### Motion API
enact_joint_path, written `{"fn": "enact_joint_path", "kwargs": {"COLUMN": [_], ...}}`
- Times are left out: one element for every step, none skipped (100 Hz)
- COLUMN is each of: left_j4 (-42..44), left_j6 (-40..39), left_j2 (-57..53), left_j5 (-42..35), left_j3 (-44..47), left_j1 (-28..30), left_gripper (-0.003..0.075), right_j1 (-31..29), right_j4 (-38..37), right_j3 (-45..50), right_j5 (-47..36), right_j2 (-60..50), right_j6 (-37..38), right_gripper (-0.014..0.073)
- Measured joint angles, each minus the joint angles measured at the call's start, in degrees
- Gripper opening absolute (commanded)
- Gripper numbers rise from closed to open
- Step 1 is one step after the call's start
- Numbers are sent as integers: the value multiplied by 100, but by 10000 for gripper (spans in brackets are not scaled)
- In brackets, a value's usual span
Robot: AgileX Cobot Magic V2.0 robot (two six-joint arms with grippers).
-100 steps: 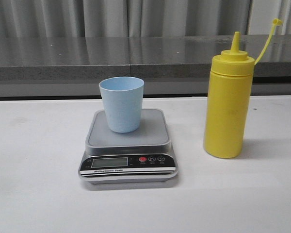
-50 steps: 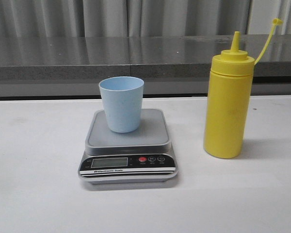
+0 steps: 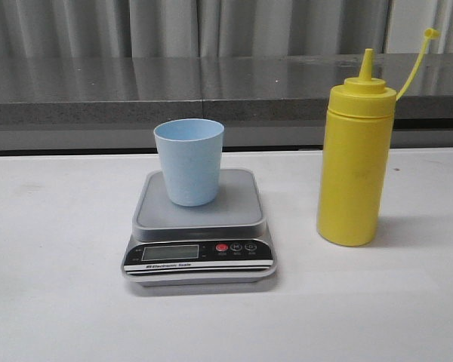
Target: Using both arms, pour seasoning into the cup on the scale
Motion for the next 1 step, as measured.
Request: {"fn": "enact_joint_path", "kwargs": {"left_j4": [0], "left_j6": [0], "left_j2": [0], "left_j5": [0], "left_j3": [0], "left_j1": [0], "left_gripper": [-18], "right_j1": [0], "right_j4": [0], "right_j3": [0], "right_j5": [0], "right_j2": [0], "right_j6": [0], "right_gripper": [-67]}}
